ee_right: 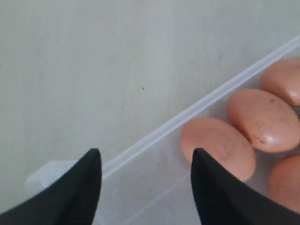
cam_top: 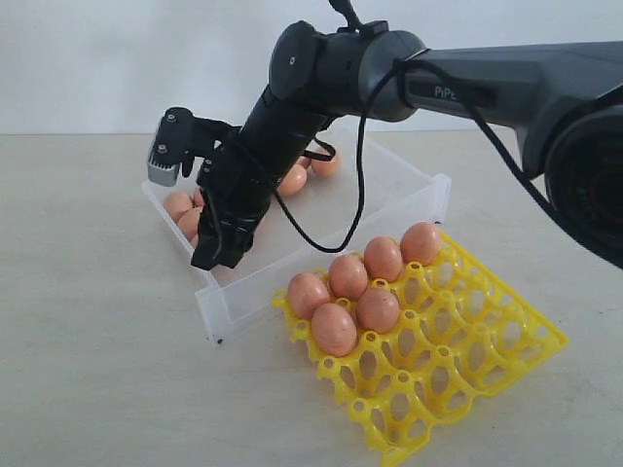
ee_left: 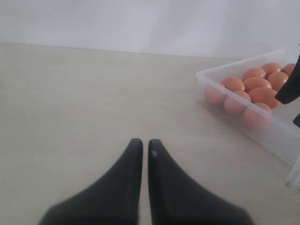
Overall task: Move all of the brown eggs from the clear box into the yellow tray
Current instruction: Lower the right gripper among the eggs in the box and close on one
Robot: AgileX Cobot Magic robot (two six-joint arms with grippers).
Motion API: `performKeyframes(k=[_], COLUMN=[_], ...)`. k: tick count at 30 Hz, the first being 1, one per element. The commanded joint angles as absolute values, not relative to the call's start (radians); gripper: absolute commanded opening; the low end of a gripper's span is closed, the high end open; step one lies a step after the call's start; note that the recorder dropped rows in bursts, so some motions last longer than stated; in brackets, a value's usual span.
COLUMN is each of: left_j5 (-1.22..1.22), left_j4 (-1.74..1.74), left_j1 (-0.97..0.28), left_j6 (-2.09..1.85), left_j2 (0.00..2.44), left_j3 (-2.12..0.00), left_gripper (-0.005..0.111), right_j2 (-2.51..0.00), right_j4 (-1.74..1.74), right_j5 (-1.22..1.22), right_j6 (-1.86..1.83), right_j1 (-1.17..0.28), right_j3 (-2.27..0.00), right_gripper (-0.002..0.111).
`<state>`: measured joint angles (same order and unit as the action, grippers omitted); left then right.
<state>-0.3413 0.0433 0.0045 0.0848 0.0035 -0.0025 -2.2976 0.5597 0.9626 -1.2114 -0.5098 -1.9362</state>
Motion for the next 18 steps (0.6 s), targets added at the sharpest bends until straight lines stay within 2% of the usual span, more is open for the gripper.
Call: performKeyframes(k=[1, 7, 13, 16, 18], left_j5=[-0.337, -0.337, -0.337, -0.337, -0.337], left_j4=[0.041, 0.041, 0.041, 0.041, 0.041], left_j1=[0.008, 0.008, 0.008, 0.008, 0.008], left_j6=[0.086, 0.086, 0.086, 0.086, 0.086], left_j2=[0.0, 0.0, 0.0, 0.0, 0.0], left_j3=[0.0, 0.0, 0.0, 0.0, 0.0], left_gripper=[0.004, 0.004, 0.004, 0.004, 0.004], right_j2=[-2.27, -2.21, -2.163, -2.168, -2.188], right_j4=[0.565, 0.479, 0.05, -0.01, 0.072], right_j5=[1.049, 1.218, 1.221, 0.996, 0.836], right_j6=[-1.09, -1.045, -0.926, -0.823, -0.727], right_j1=[-0.508, -0.508, -0.498, -0.453, -0.411], right_j3=[-1.942, -1.942, -1.931, -1.931, -1.931], right_gripper=[0.05, 0.05, 0.05, 0.05, 0.05])
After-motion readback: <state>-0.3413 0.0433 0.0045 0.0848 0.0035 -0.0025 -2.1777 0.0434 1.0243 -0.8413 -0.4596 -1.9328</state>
